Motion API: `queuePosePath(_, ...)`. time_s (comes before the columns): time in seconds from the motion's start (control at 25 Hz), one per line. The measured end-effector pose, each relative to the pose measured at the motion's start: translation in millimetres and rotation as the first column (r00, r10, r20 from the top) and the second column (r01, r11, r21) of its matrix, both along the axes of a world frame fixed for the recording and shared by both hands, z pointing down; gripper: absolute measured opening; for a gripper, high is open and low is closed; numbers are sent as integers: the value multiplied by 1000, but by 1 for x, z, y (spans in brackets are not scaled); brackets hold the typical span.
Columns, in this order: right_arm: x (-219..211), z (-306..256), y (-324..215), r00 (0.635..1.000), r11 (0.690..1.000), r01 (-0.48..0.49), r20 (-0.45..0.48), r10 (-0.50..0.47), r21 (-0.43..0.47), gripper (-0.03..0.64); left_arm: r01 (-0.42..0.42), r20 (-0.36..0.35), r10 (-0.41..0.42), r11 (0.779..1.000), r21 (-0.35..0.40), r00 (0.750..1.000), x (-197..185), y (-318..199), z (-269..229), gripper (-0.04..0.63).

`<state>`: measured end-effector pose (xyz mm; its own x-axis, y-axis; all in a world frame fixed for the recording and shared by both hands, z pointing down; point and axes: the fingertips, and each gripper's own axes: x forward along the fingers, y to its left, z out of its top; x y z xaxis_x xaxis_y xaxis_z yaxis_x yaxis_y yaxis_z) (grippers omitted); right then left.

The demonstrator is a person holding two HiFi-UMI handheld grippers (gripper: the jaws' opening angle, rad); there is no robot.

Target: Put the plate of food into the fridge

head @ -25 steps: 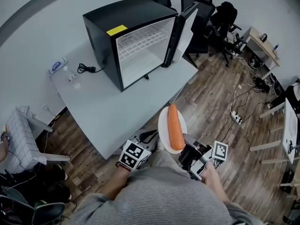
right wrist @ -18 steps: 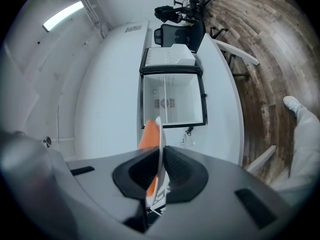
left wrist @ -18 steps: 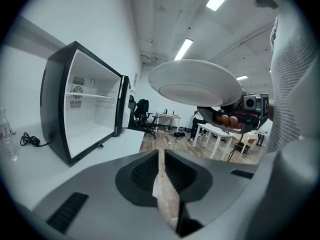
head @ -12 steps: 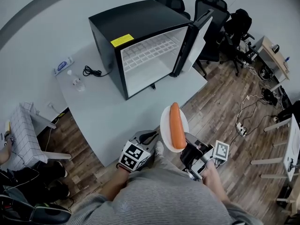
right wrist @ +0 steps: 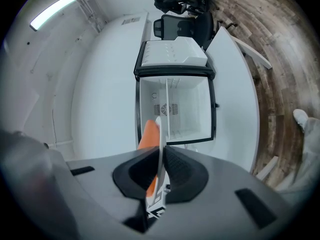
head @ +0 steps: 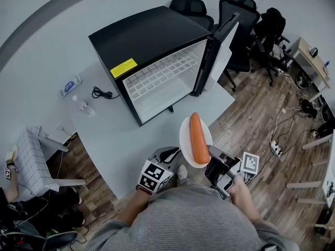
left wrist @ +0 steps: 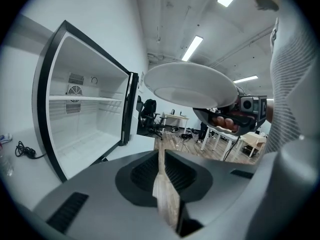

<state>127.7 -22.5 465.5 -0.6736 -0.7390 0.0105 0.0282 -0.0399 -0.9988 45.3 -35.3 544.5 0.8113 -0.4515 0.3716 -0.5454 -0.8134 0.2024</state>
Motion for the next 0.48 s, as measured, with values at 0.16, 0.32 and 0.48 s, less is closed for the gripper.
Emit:
queuePosePath(0.16,8,-2,-27,999,999,36,3,-36,12,31,24,7,-24,1000,6,1000,10,-21,-2,46)
queuePosePath(0.32,14,-5,-52,997,997,80,11,-80,25,31,57,2,-57,998,16,998,22,-43,-5,46)
queuePosePath(0.48,21,-5,-73,992,991,127,5,-127,31,31,102,-9,-102,994,31,995,31,-63,-8,46)
